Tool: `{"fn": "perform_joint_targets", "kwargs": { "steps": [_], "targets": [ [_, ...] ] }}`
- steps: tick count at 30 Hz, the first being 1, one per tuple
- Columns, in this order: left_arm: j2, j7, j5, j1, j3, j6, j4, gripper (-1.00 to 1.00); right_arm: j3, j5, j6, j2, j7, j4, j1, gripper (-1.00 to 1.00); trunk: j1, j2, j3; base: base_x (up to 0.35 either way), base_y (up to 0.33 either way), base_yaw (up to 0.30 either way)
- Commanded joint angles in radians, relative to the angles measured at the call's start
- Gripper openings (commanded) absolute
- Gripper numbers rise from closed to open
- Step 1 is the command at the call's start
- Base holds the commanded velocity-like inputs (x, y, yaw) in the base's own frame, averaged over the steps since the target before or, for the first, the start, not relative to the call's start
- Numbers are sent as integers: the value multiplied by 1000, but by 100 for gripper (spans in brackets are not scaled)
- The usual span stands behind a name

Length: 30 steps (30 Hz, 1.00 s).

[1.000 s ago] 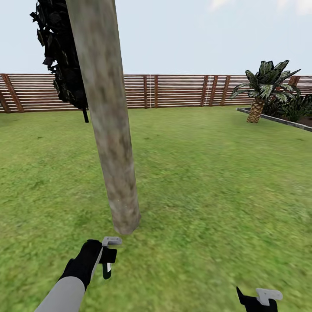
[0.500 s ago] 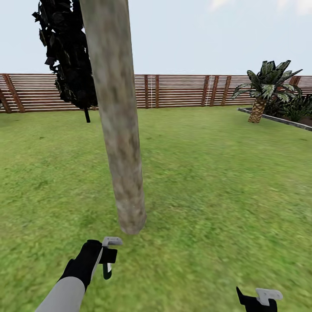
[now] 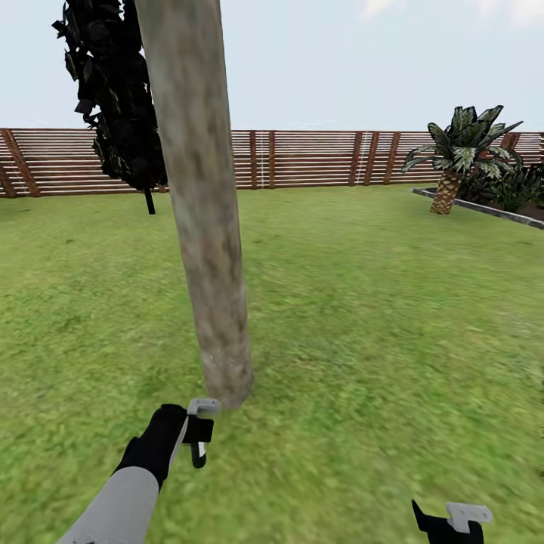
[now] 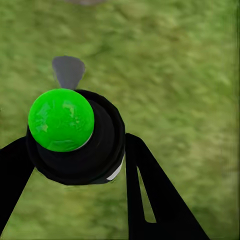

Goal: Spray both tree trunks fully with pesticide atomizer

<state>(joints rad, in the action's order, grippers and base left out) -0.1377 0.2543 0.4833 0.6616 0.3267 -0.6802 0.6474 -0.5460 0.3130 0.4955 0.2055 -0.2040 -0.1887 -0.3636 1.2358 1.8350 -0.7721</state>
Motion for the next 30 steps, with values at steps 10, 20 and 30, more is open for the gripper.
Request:
{"fn": "perform_joint_targets", "kwargs": {
  "steps": [10,20,30],
  "targets": [
    [25,0,6,-2,-3,2,-1,-100,0,0,0,0,0,0,0,100,0,0,3,0,0,-250],
    [108,6,8,-10,-6,-1,-21,-100,0,0,0,0,0,1,0,100,0,0,6,0,0,-162],
    [109,-1,12,-27,-5,2,-148,-100,0,1,0,-1,0,2,0,100,0,0,6,21,7,-1]
  ]
}}
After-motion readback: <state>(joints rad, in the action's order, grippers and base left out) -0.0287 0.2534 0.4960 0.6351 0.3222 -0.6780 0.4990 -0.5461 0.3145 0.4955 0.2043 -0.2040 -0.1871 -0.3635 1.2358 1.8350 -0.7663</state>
